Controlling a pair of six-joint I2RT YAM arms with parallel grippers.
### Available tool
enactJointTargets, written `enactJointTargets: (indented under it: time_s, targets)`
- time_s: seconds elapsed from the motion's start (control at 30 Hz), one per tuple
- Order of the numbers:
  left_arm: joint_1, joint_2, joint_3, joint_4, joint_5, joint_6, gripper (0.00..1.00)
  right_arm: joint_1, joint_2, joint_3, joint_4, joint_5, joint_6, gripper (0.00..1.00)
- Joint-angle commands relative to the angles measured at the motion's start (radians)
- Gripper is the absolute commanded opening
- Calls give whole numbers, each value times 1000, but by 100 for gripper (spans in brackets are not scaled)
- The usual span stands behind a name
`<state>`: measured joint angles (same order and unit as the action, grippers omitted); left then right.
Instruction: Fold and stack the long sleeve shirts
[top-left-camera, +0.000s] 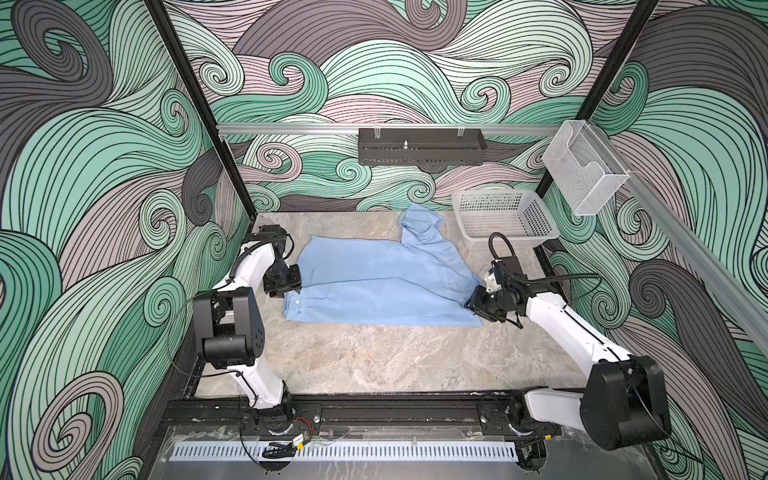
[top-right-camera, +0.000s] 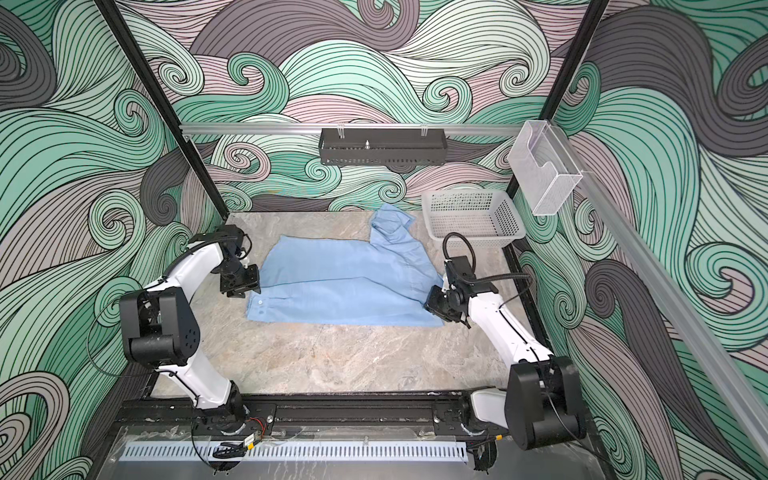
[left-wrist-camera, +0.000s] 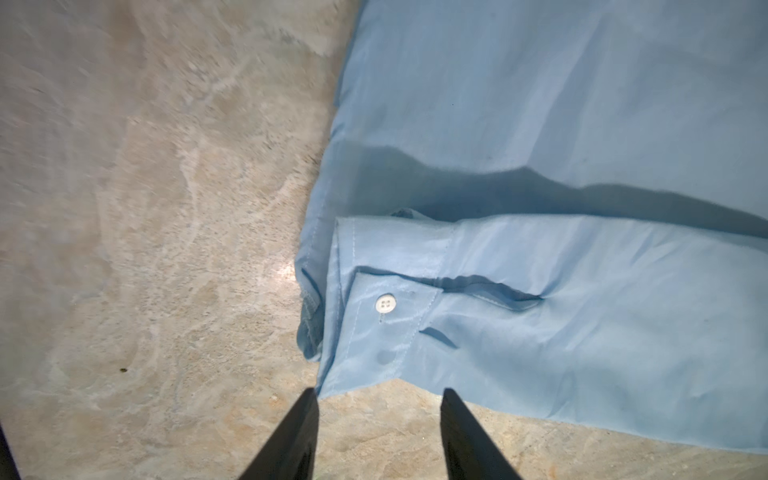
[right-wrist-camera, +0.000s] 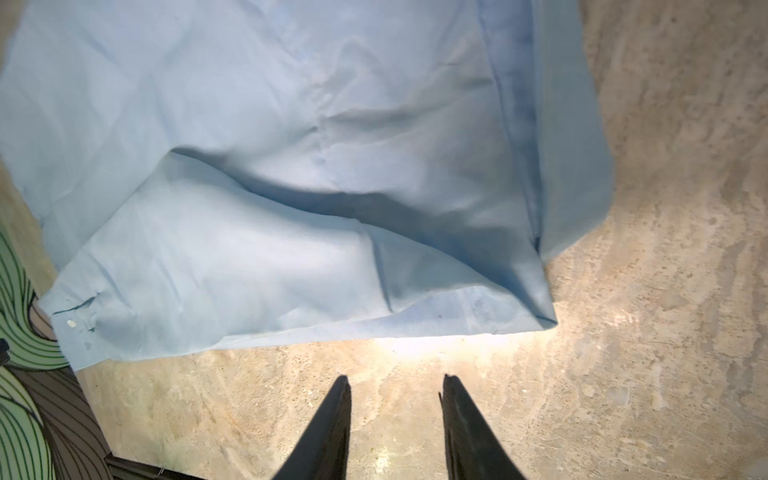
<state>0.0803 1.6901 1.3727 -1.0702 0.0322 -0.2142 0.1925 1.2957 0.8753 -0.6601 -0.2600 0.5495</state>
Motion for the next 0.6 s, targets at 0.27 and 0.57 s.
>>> enactJointTargets:
  time_s: [0.27,0.57]
  targets:
    - [-186,115,15,113,163,-145,49,166,394,267,34,10,29,36]
    - [-158,186,-126,130,104,-259,50,188,531,203,38,29,62,35]
